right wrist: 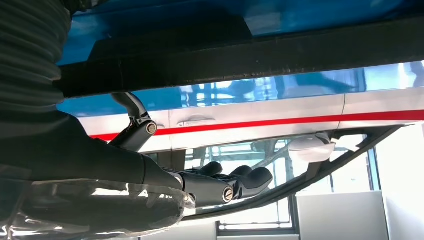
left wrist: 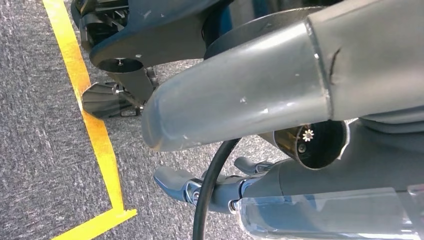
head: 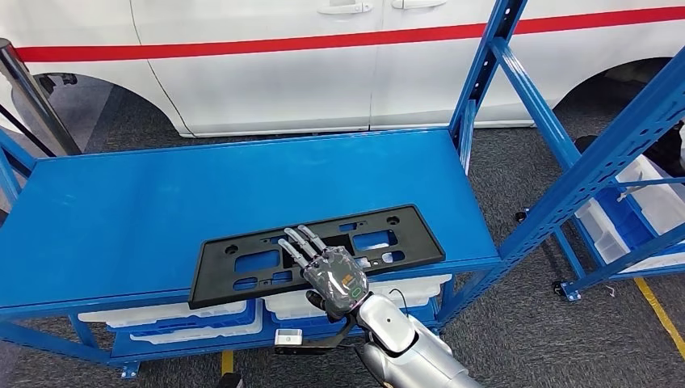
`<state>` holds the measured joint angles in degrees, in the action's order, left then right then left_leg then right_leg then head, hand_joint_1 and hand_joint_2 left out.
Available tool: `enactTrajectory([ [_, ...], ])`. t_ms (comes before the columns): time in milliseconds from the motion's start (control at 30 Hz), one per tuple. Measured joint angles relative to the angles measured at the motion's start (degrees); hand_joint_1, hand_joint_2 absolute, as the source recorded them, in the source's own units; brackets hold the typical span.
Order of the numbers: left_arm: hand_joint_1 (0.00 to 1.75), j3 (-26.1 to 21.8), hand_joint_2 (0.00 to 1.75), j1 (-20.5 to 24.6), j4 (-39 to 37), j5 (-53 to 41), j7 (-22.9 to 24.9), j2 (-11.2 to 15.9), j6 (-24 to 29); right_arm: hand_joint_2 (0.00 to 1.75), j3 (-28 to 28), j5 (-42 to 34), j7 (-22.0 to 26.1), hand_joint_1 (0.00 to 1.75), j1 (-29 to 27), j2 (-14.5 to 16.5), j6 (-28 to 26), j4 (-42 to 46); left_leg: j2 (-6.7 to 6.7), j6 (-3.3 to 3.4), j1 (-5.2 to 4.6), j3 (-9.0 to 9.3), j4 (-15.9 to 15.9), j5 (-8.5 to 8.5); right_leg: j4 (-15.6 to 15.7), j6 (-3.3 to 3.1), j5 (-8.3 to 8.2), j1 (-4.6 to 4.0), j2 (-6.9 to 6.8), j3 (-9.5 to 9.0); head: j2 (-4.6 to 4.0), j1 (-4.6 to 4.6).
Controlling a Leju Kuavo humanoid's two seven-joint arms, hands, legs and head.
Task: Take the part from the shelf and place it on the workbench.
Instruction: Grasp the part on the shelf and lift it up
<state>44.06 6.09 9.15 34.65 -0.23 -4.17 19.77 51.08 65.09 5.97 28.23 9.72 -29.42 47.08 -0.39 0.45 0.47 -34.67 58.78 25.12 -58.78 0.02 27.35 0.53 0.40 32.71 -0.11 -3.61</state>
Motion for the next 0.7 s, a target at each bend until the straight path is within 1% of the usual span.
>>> enactTrajectory([
  [233,0.00,0.00,0.00,-0.02,0.01,0.10,0.06,-0.02,-0.41,1.75,0.00,1.75,-1.42,0.00,0.67,-0.08,2.25,-0.02,0.00,0.00,0.00,0.00,0.00,0.00,0.00,0.00,0.00,0.00,0.00,0.00,0.00,0.01],
  [700,0.00,0.00,0.00,-0.20,-0.01,0.17,-0.40,-0.04,-1.26,1.75,0.00,1.79,-1.74,0.00,1.44,-0.08,2.62,-0.03,0.00,0.00,0.00,0.00,0.00,0.00,0.00,0.00,0.00,0.00,-0.01,-0.01,0.00,0.00],
])
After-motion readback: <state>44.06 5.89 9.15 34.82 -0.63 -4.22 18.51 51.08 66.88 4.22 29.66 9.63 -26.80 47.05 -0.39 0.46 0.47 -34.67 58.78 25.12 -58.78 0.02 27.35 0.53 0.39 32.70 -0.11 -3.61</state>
